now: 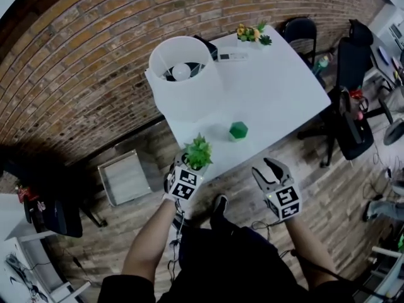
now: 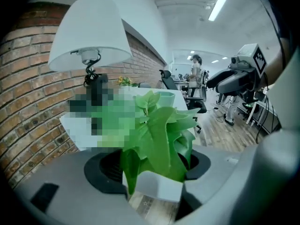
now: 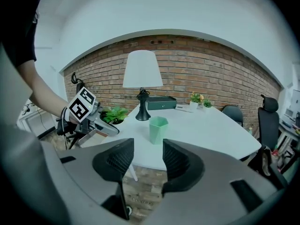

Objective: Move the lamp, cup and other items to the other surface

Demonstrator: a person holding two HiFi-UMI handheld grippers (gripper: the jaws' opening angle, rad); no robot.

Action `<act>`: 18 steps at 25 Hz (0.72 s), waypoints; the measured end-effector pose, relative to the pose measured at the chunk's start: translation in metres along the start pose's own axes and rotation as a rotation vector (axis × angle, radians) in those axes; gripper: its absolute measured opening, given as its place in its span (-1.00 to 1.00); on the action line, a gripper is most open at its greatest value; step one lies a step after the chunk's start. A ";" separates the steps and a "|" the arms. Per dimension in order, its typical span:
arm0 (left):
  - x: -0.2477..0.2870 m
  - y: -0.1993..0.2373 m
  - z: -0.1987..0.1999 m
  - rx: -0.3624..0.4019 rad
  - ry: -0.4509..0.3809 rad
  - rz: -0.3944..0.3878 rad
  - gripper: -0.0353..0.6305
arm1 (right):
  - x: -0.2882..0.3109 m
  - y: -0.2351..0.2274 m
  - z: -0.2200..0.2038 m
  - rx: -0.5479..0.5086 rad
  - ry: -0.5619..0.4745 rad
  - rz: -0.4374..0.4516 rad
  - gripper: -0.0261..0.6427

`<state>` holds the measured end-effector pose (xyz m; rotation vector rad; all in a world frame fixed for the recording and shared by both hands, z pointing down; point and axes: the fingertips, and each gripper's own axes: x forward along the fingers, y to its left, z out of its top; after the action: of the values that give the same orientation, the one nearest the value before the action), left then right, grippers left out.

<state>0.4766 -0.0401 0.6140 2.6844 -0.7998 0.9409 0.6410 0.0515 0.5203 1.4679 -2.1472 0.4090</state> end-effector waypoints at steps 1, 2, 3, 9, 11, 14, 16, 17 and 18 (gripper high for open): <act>0.007 0.000 0.000 0.004 0.005 -0.001 -0.03 | 0.000 -0.005 -0.003 0.011 0.014 -0.004 -0.33; 0.013 -0.001 0.001 0.012 0.011 -0.002 -0.03 | 0.000 -0.009 -0.006 0.019 0.023 -0.007 -0.33; 0.018 0.000 0.002 0.022 0.015 -0.003 -0.03 | 0.000 -0.014 -0.008 0.019 0.023 -0.007 -0.33; 0.041 0.002 0.005 0.063 0.067 -0.013 -0.03 | 0.008 -0.033 -0.011 0.039 0.019 -0.003 -0.33; 0.046 0.001 0.003 0.065 0.076 -0.018 -0.03 | 0.011 -0.035 -0.011 0.057 0.021 0.000 -0.33; 0.049 -0.001 0.000 0.052 0.066 -0.022 -0.03 | 0.015 -0.035 -0.009 0.077 0.013 0.007 -0.33; 0.051 -0.001 0.000 0.041 0.056 -0.023 -0.03 | 0.016 -0.036 -0.009 0.080 0.012 0.009 -0.33; 0.052 -0.001 0.000 0.036 0.054 -0.026 -0.03 | 0.017 -0.036 -0.008 0.075 0.007 0.011 -0.33; 0.052 -0.001 -0.001 0.031 0.057 -0.029 -0.03 | 0.018 -0.036 -0.008 0.071 0.001 0.013 -0.33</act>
<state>0.5105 -0.0615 0.6472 2.6747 -0.7395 1.0257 0.6708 0.0284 0.5360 1.4922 -2.1627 0.4951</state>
